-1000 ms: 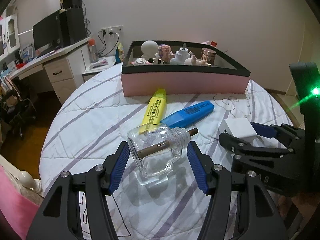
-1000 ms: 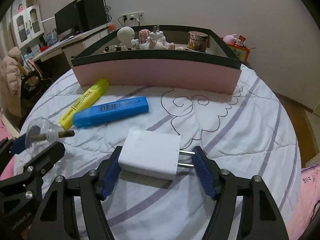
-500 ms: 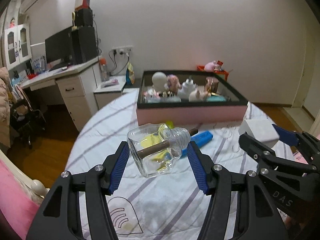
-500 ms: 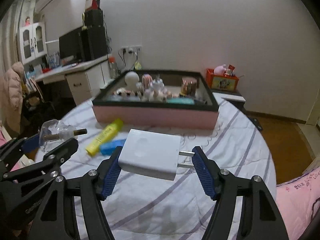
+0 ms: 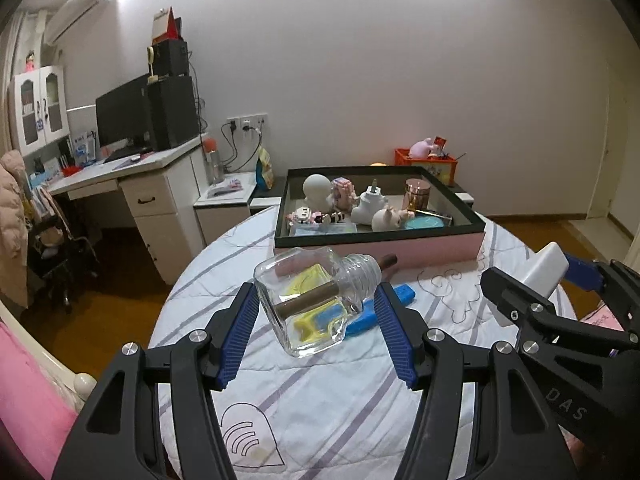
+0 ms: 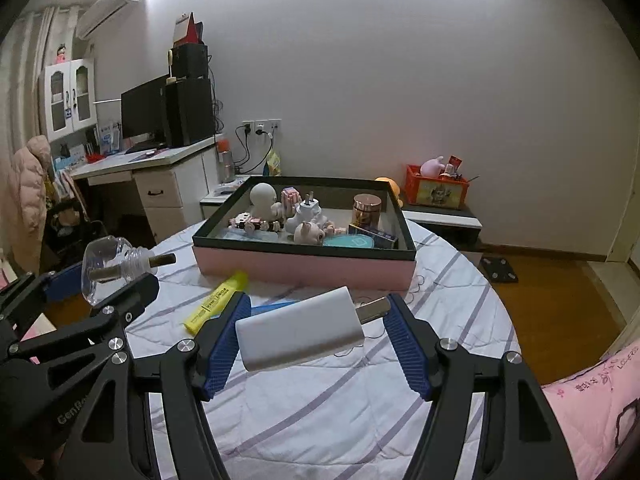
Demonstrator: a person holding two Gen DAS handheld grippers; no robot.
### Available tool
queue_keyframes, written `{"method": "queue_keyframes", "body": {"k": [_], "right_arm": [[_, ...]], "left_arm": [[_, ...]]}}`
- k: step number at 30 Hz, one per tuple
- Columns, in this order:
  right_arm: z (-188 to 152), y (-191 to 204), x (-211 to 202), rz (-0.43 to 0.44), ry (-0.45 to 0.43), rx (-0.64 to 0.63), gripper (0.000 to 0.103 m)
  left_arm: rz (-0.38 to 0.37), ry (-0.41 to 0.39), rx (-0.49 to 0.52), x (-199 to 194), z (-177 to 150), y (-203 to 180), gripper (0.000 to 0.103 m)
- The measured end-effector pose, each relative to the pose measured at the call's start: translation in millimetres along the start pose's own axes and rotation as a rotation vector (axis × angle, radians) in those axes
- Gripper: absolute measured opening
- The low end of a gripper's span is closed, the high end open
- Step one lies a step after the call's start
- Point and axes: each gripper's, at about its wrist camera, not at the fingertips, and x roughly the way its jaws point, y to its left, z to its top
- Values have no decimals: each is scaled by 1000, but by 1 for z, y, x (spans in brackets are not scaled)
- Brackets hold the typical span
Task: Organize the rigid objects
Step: 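Lift the glass bottle and white charger plug and carry them toward the pink box, then lower the bottle and charger plug into the pink box and open both grippers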
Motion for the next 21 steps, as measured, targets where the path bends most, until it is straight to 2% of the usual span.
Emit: {"method": "queue_keyframes", "body": {"k": [5, 13, 21], "right_arm": [[5, -1, -1, 3, -15, -1, 70], [31, -1, 0, -14, -72, -14, 70], [62, -6, 21, -27, -112, -23, 70]], "left_arm": [[12, -24, 10, 0, 10, -2, 61], [31, -86, 1, 4, 39, -2, 60], [45, -140, 13, 27, 74, -2, 59]]}}
